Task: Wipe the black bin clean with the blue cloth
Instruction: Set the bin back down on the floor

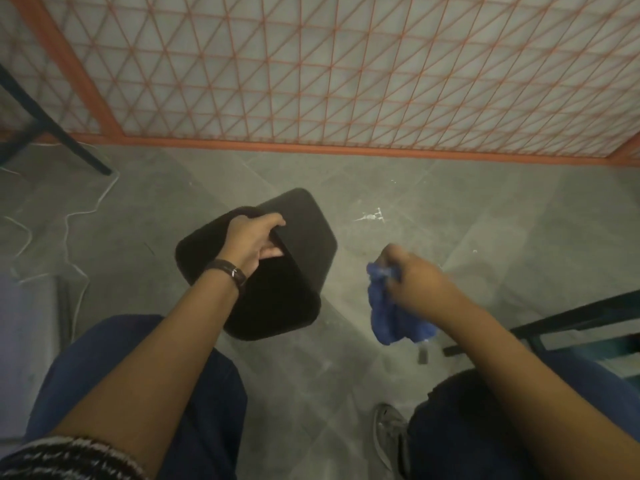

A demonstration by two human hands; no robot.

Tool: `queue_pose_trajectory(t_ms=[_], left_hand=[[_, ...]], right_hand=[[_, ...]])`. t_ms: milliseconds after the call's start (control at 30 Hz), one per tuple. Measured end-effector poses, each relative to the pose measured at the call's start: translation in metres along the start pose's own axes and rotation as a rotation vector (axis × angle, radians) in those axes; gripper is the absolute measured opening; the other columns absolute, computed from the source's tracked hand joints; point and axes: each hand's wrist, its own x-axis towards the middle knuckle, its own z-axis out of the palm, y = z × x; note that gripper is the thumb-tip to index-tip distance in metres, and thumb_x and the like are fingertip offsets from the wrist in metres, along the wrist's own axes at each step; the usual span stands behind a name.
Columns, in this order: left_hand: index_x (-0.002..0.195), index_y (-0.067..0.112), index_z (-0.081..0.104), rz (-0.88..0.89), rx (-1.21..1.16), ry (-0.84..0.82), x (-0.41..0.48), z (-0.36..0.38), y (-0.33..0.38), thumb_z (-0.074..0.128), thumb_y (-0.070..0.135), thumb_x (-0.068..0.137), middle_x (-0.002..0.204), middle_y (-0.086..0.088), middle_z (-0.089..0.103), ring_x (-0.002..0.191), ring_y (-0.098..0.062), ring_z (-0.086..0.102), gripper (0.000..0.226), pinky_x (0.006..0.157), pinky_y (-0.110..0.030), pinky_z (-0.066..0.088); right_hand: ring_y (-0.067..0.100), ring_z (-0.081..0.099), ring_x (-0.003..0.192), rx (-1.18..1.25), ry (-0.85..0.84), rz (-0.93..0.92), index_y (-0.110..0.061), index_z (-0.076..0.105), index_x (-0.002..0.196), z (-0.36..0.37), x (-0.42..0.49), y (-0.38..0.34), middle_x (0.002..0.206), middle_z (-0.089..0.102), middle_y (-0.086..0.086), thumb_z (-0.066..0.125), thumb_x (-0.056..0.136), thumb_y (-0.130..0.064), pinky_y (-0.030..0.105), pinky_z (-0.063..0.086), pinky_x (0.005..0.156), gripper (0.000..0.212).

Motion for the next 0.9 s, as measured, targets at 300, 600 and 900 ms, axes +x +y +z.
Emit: queue_pose_trajectory(t_ms=[300, 600, 900], left_hand=[[0.115, -0.011, 0.055, -0.112, 0.409, 0.136, 0.056, 0.035, -0.079, 0.062, 0.014, 0.085, 0.106, -0.026, 0.063, 0.075, -0.037, 0.065, 0.039, 0.03, -0.024, 0.047], [0.094, -0.01, 0.059, -0.266, 0.773, 0.094, 0.131, 0.077, -0.133, 0.06, 0.017, 0.087, 0.09, -0.022, 0.064, 0.079, -0.037, 0.065, 0.028, 0.061, -0.04, 0.055], [0.079, -0.009, 0.063, -0.107, 0.93, 0.024, 0.182, 0.111, -0.164, 0.054, 0.014, 0.084, 0.074, -0.023, 0.065, 0.074, -0.039, 0.066, 0.026, 0.071, -0.04, 0.057]], right_hand=[[0.025, 0.053, 0.097, 1.506, -0.351, 0.121, -0.009, 0.049, 0.102, -0.014, 0.03, 0.03, 0.104, 0.053, 0.011, 0.044, 0.072, -0.014, 0.034, 0.042, 0.081, 0.032], [0.015, 0.069, 0.077, 1.012, 0.117, 0.309, -0.007, 0.066, 0.092, 0.007, 0.074, 0.065, 0.08, 0.07, 0.003, 0.072, 0.076, -0.014, 0.024, 0.051, 0.064, 0.019], [0.017, 0.061, 0.084, 0.88, 0.296, 0.409, -0.022, 0.038, 0.104, 0.015, 0.101, 0.071, 0.085, 0.055, -0.007, 0.062, 0.087, -0.027, 0.046, 0.052, 0.084, 0.03]])
